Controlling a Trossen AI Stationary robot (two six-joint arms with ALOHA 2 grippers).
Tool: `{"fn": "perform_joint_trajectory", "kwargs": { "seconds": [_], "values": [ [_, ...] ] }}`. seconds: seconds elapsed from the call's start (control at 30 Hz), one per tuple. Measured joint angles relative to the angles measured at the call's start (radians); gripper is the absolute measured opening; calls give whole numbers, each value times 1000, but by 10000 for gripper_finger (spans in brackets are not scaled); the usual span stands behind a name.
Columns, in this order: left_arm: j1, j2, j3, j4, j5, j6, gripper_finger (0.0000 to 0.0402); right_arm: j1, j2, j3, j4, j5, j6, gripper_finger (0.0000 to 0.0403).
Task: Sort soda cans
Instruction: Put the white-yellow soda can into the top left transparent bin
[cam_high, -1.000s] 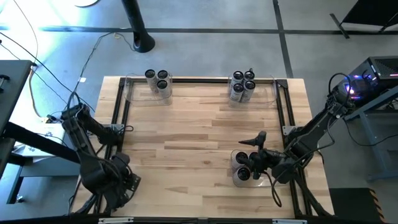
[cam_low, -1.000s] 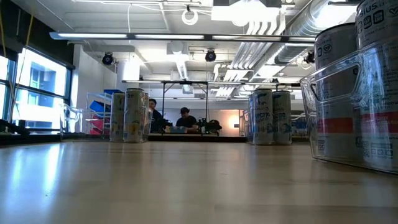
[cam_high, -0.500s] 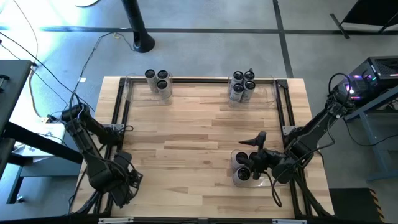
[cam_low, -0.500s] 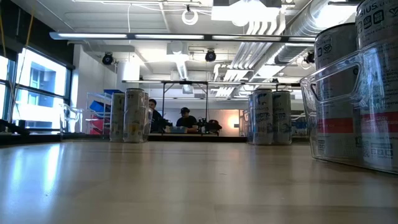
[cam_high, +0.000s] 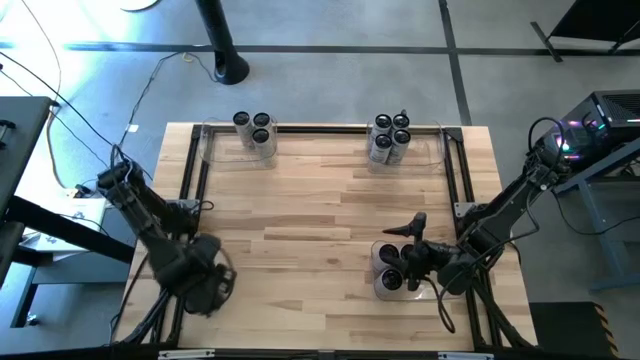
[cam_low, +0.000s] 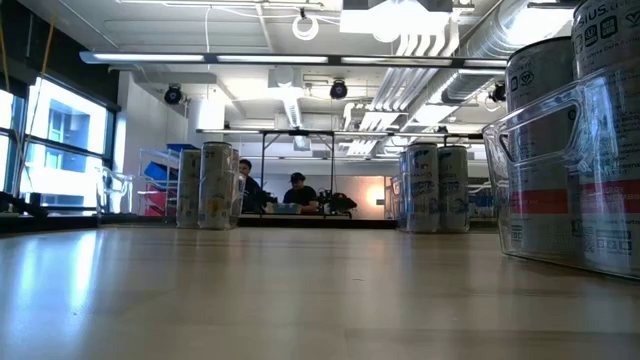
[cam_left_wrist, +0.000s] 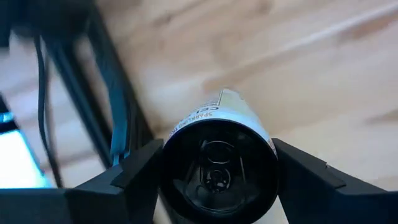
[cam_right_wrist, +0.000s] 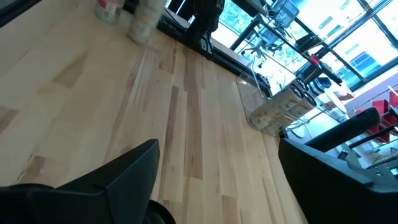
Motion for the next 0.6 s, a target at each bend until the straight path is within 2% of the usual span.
{"fn": "perform_joint_trajectory", "kwargs": {
  "seconds": [0.17, 0.3, 0.43, 0.6],
  "values": [
    [153, -44, 1, -6, -148, 236, 245, 0, 0, 0, 15, 0, -9, 326],
    [324, -68, 26, -4, -197, 496, 245, 0, 0, 0, 15, 0, -9, 326],
    [512, -69, 106, -6, -245, 784, 245, 0, 0, 0, 14, 0, -9, 326],
    [746, -69, 230, -71, -359, 1065, 245, 0, 0, 0, 11, 0, 15, 326]
  ]
}}
